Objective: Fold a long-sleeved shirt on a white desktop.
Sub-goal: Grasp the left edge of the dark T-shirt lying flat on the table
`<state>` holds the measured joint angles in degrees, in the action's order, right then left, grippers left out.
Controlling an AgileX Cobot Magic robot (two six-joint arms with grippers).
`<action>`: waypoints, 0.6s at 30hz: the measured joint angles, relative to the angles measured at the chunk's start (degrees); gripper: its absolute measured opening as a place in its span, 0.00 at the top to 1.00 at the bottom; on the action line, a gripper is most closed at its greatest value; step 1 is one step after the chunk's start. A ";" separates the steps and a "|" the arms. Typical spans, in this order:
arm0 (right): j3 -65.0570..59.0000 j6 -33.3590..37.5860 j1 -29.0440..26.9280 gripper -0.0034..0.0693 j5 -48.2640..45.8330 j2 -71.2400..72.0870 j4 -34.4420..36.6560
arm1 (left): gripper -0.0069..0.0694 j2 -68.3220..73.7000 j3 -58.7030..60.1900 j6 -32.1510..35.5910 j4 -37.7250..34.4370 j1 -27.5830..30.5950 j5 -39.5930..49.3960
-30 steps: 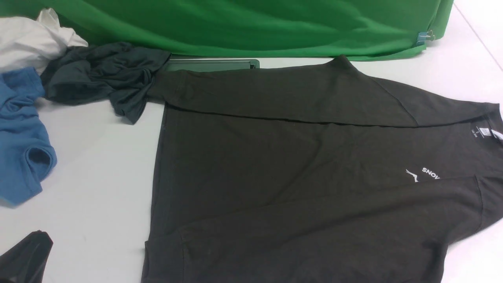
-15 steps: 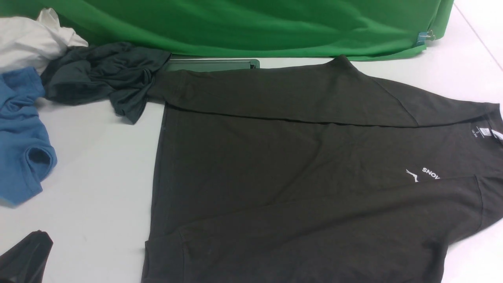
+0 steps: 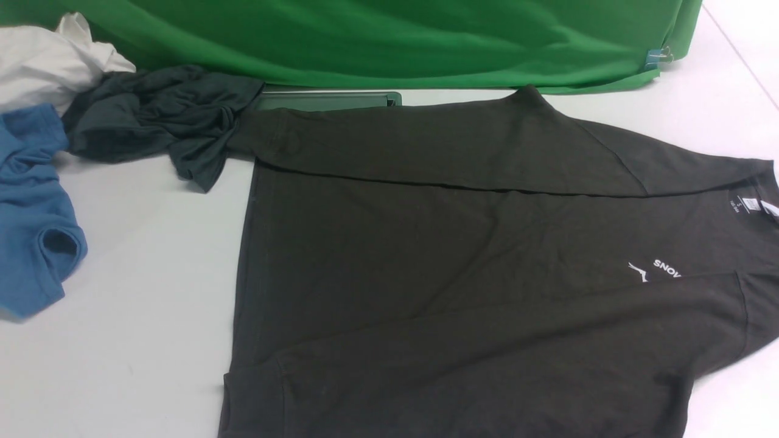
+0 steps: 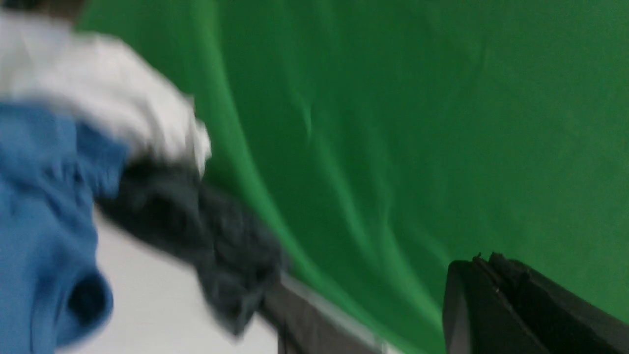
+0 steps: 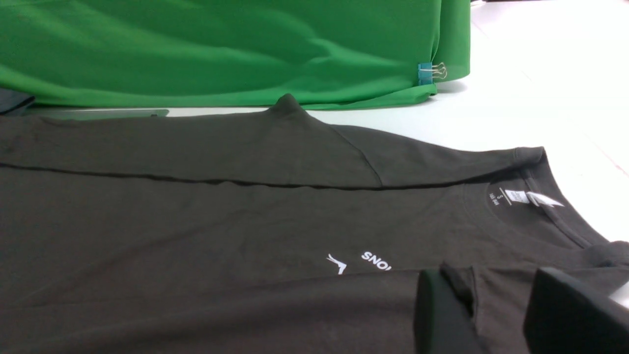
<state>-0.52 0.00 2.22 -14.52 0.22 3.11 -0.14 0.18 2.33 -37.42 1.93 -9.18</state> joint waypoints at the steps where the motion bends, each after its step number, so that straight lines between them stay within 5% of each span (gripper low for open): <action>1: 0.00 0.00 0.00 0.62 0.00 0.00 0.00 | 0.89 0.00 -0.94 -1.18 0.77 -0.26 0.98; 4: 0.00 0.00 0.00 0.62 0.00 0.00 0.00 | 0.89 0.57 -5.19 -3.12 4.26 -1.53 5.93; 9: 0.00 0.00 0.00 0.62 0.00 0.00 0.00 | 0.89 8.82 -22.46 -0.81 15.62 -5.82 26.45; 15: 0.00 0.00 0.00 0.62 0.00 0.00 0.00 | 0.89 31.40 -39.00 10.85 16.42 -9.33 53.74; 18: 0.00 0.00 0.00 0.62 0.00 0.00 0.00 | 0.89 40.93 -42.05 14.61 15.60 -9.45 56.52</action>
<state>-0.52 0.00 2.22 -14.52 0.22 3.11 40.79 -41.87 16.94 -21.82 -7.52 47.34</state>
